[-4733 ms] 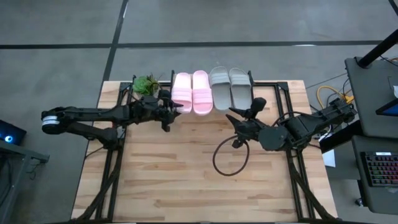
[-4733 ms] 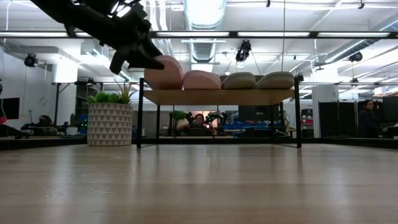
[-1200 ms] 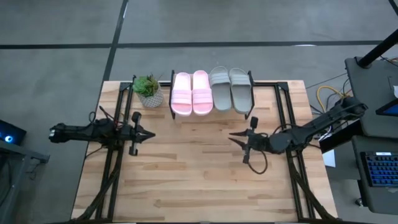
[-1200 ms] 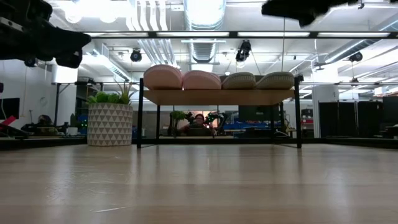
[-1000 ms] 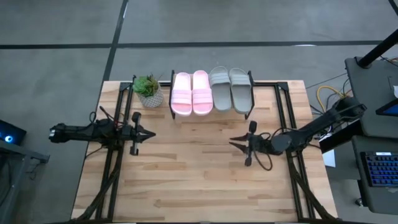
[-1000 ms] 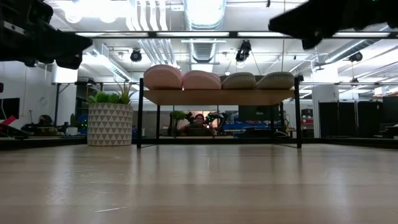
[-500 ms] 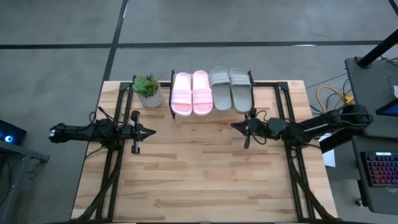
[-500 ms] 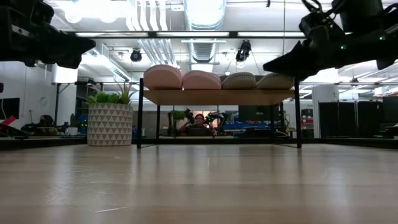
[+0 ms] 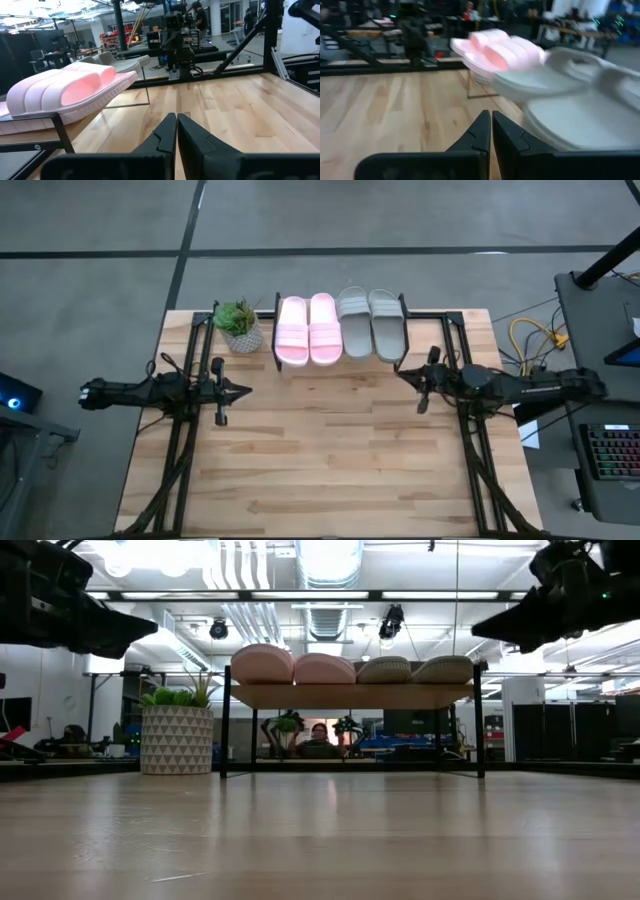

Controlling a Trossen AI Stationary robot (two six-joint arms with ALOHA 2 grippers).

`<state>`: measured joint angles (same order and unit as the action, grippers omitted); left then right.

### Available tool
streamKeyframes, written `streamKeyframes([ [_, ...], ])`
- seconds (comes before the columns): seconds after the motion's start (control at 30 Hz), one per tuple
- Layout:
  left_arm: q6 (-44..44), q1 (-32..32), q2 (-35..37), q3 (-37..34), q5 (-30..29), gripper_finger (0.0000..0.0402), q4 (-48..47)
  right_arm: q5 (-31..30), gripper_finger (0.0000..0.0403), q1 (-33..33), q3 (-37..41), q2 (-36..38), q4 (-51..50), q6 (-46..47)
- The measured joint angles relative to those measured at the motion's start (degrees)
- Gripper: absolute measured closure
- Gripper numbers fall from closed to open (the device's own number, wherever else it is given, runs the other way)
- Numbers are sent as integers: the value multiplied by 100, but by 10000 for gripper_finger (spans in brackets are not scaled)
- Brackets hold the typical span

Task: Pick and place slides into the shelf
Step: Return to Home Position

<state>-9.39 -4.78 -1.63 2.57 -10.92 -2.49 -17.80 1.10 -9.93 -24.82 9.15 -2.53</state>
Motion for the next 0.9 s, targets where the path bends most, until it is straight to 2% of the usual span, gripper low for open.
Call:
streamKeyframes([
  [0.1, 4, 0, -4, 0, 2, 402, -7, -151, 395, -1, 74, 502, -443, 158],
  [0.23, 11, 0, 0, 2, 4, 402, -10, 113, 395, 11, 350, 1166, -383, -43],
  [0.5, 312, 0, -2, 2, 11, 402, -55, 211, 394, 11, 911, 2347, -733, 68],
  [0.67, 748, 0, -4, 22, 35, 401, -101, 585, 394, 12, 901, 2442, -807, 31],
  [0.9, 1187, -1, -20, 4, 263, 402, -114, 773, 394, 12, 901, 2020, -831, 312],
])
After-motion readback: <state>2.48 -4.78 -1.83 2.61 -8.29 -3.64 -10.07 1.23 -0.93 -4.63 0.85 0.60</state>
